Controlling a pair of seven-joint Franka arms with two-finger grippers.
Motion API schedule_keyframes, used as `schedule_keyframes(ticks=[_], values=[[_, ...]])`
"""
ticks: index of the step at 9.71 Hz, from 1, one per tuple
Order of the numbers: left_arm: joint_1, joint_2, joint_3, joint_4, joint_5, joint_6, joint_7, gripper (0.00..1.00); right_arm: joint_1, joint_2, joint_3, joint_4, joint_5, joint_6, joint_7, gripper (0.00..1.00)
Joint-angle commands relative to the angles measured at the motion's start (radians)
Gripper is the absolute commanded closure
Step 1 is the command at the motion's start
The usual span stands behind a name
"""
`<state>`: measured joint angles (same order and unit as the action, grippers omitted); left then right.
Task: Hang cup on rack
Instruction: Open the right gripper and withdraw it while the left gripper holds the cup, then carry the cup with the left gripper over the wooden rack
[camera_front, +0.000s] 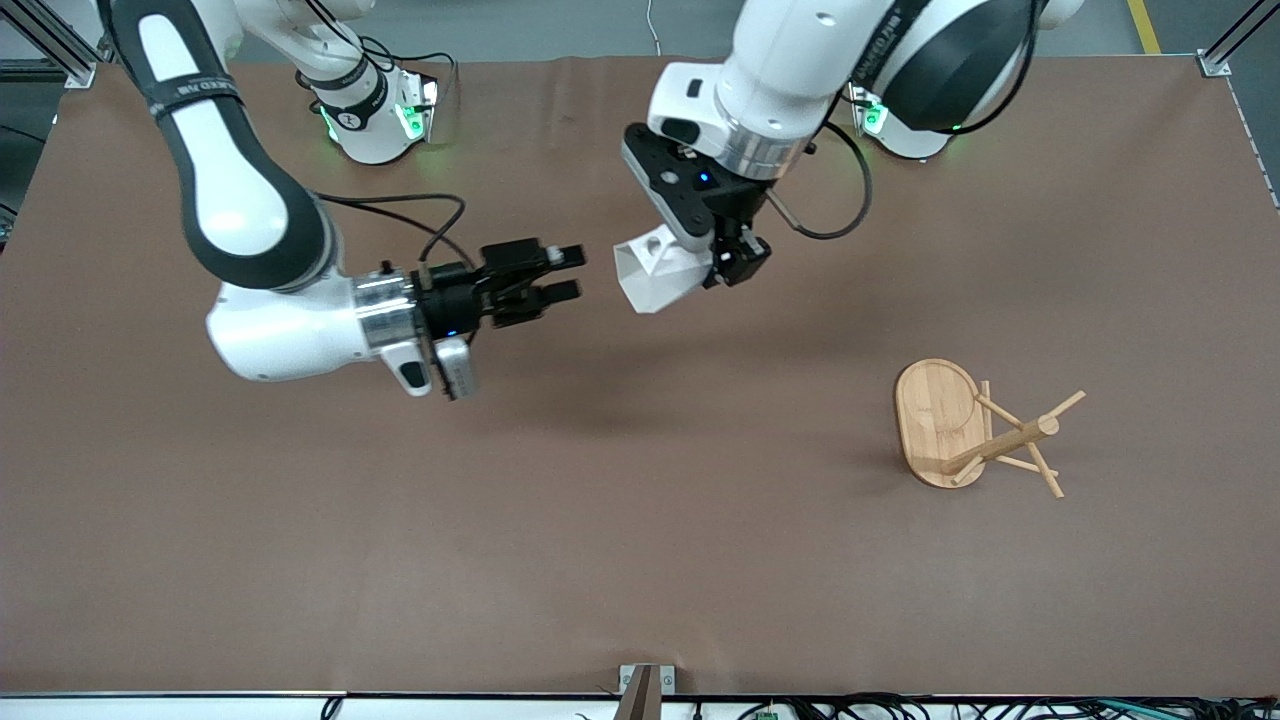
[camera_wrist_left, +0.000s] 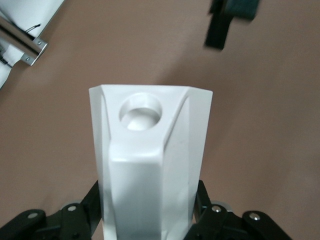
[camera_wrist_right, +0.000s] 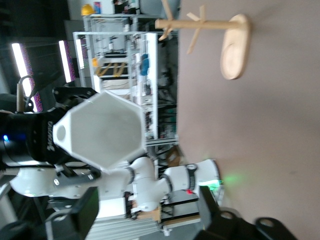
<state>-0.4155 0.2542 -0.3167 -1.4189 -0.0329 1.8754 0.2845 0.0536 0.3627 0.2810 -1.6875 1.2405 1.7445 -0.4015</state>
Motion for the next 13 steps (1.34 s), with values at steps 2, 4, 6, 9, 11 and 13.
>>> schedule_keyframes(ticks=[2,4,6,9,11,13], values=[[0.059,0.017,-0.001,-0.02,0.004,-0.01,-0.112,0.64,-0.012,-0.082,-0.153,-0.07,-0.267,0.0,0.007,0.0],[0.075,0.019,0.001,-0.063,0.008,-0.005,-0.328,0.64,-0.027,-0.149,-0.239,-0.069,-0.471,-0.01,0.007,0.0],[0.115,0.016,0.001,-0.096,0.008,-0.009,-0.416,0.69,-0.031,-0.182,-0.342,-0.039,-0.638,-0.028,0.007,0.0],[0.211,0.008,0.001,-0.129,0.004,-0.01,-0.511,0.68,-0.028,-0.188,-0.402,0.139,-0.933,-0.126,0.01,0.0],[0.295,0.005,0.001,-0.176,0.017,0.001,-0.49,0.68,-0.026,-0.214,-0.401,0.26,-1.115,-0.236,0.012,0.0],[0.314,-0.003,-0.001,-0.263,0.096,0.092,-0.485,0.69,-0.049,-0.257,-0.387,0.302,-1.15,-0.295,0.007,0.0]])
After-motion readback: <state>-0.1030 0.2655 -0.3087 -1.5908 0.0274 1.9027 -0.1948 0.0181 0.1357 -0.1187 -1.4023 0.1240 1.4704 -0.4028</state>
